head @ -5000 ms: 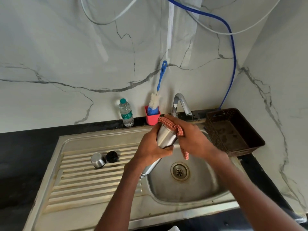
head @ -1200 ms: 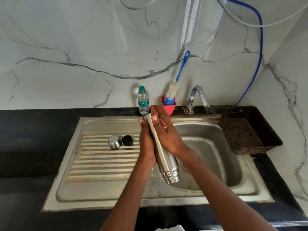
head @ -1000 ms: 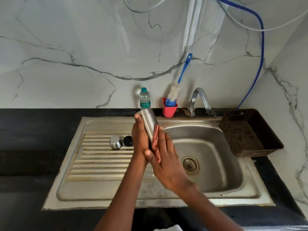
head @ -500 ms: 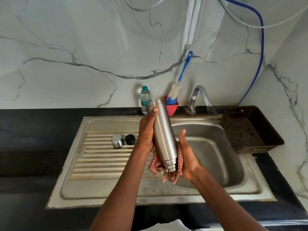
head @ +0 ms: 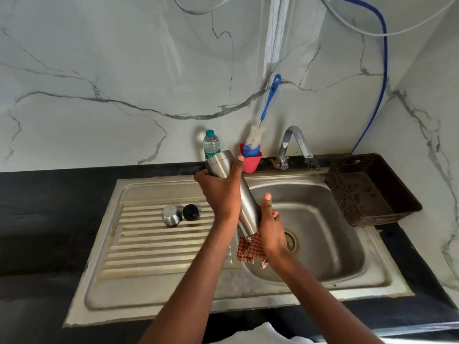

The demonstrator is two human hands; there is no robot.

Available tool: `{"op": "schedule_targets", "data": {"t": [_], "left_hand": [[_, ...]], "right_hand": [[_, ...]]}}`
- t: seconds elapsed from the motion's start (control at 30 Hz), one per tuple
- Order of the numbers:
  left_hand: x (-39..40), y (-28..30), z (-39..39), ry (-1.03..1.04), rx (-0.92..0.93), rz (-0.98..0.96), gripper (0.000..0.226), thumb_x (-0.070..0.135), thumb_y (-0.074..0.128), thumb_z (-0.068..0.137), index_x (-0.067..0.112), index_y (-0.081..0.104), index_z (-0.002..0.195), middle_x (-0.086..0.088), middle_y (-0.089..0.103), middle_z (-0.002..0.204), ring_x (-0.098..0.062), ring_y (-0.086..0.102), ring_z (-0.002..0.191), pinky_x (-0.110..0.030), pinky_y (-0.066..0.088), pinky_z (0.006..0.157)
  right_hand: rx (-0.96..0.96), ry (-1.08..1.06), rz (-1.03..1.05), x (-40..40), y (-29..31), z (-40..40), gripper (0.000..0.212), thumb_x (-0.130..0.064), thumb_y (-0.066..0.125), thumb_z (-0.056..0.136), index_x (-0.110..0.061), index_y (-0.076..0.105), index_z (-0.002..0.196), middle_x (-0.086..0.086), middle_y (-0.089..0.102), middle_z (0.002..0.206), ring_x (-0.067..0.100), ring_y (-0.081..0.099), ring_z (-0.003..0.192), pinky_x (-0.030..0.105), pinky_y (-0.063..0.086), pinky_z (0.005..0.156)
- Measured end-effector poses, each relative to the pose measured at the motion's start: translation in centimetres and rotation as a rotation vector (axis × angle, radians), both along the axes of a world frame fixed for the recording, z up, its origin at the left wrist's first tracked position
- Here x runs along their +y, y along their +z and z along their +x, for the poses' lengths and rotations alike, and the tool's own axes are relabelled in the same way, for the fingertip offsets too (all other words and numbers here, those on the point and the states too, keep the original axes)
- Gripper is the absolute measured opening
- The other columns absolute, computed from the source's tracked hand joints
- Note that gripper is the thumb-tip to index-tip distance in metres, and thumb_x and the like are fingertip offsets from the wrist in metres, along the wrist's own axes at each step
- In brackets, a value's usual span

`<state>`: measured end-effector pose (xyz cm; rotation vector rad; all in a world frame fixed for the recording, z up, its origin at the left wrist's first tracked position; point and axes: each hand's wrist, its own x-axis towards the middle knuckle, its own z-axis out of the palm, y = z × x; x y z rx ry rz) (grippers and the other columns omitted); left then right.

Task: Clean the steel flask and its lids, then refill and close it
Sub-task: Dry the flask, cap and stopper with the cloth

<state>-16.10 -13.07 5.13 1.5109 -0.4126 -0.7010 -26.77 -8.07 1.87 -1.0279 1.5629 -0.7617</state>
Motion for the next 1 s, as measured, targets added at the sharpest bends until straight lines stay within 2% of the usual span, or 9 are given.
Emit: {"op": "schedule_targets", "data": {"t": [0.1, 0.23, 0.4, 0.53, 0.63, 0.73, 0.83, 0.93, 1.0], "left_hand": [[-0.4, 0.3, 2.7, -0.336, 0.421, -0.175, 0.067, 0.037, 0.087, 0.069, 0.0, 0.063, 0.118, -0.009, 0.068, 0.095, -0.023, 0.067, 0.09, -0.033, 0.053, 0.074], [0.3, -0.3, 4.3, -0.628, 0.51, -0.237, 0.045, 0.018, 0.075, 0.078, 0.007, 0.068, 0.12, -0.008, 0.072, 0.097, -0.022, 0.068, 0.095, -0.04, 0.057, 0.087], [0.1, -1.9, 1.3, -0.298, 0.162, -0.219, 0.062, 0.02, 0.088, 0.078, 0.006, 0.055, 0.128, -0.025, 0.069, 0.114, -0.031, 0.072, 0.098, -0.044, 0.061, 0.086], [0.7, -1.3, -1.0, -0.005, -0.276, -0.145, 0.07, 0.028, 0.093, 0.076, 0.011, 0.051, 0.13, -0.007, 0.05, 0.124, -0.009, 0.064, 0.104, -0.019, 0.056, 0.087], [0.6, -0.4, -0.3, -0.17, -0.043, -0.132, 0.066, 0.034, 0.089, 0.082, 0.014, 0.05, 0.131, -0.007, 0.06, 0.122, -0.01, 0.07, 0.099, -0.022, 0.057, 0.081], [0.0, -0.2, 2.1, -0.419, 0.305, -0.187, 0.064, 0.04, 0.081, 0.083, 0.007, 0.06, 0.134, -0.018, 0.071, 0.117, -0.03, 0.072, 0.105, -0.045, 0.058, 0.094], [0.3, -0.5, 1.9, -0.33, 0.27, -0.203, 0.057, 0.045, 0.08, 0.084, 0.015, 0.065, 0.13, -0.018, 0.074, 0.118, -0.038, 0.071, 0.107, -0.057, 0.054, 0.101], [0.5, -0.7, 0.7, -0.09, 0.191, -0.177, 0.047, 0.056, 0.073, 0.091, 0.029, 0.06, 0.127, -0.006, 0.073, 0.119, -0.025, 0.072, 0.106, -0.051, 0.058, 0.099], [0.2, -0.7, 1.3, -0.059, 0.277, -0.189, 0.059, 0.067, 0.068, 0.091, 0.023, 0.057, 0.129, -0.009, 0.069, 0.117, -0.026, 0.07, 0.103, -0.051, 0.058, 0.096]], "right_hand": [[-0.286, 0.053, 0.015, -1.3, 0.4, -1.0, 0.095, -0.088, 0.027, 0.088, -0.009, 0.075, 0.111, 0.025, 0.076, 0.097, 0.038, 0.074, 0.089, 0.053, 0.061, 0.089], [-0.479, 0.166, 0.061, -2.5, 1.1, -1.3, 0.092, -0.082, 0.031, 0.093, -0.003, 0.069, 0.123, 0.033, 0.07, 0.108, 0.039, 0.069, 0.089, 0.051, 0.057, 0.088], [-0.369, 0.078, 0.085, -2.2, 1.0, 0.2, 0.089, -0.085, 0.03, 0.089, -0.014, 0.073, 0.119, 0.018, 0.078, 0.102, 0.034, 0.076, 0.096, 0.049, 0.06, 0.093], [-0.165, -0.102, 0.04, -2.0, -0.9, 0.8, 0.102, -0.105, 0.016, 0.071, -0.032, 0.075, 0.112, 0.004, 0.078, 0.101, 0.026, 0.075, 0.095, 0.049, 0.06, 0.091], [-0.179, -0.101, 0.033, -1.7, -0.8, 0.3, 0.097, -0.101, 0.02, 0.075, -0.03, 0.076, 0.11, 0.006, 0.079, 0.097, 0.029, 0.076, 0.09, 0.052, 0.061, 0.086], [-0.266, -0.032, -0.008, -1.4, 0.1, -0.4, 0.078, -0.082, 0.029, 0.095, -0.021, 0.077, 0.101, 0.015, 0.078, 0.085, 0.037, 0.076, 0.082, 0.056, 0.062, 0.082], [-0.296, 0.021, -0.051, -0.6, 0.6, 0.0, 0.072, -0.081, 0.028, 0.095, -0.028, 0.073, 0.113, 0.013, 0.078, 0.091, 0.035, 0.077, 0.081, 0.056, 0.063, 0.079], [-0.082, 0.058, -0.382, 1.1, 0.9, 0.9, 0.055, -0.076, 0.026, 0.1, -0.05, 0.056, 0.138, -0.012, 0.07, 0.128, 0.015, 0.07, 0.114, 0.048, 0.058, 0.095], [0.208, 0.193, -0.657, 2.0, 1.5, 1.1, 0.054, -0.067, 0.021, 0.105, -0.049, 0.042, 0.151, -0.022, 0.05, 0.151, 0.006, 0.049, 0.138, 0.045, 0.047, 0.107]]}}
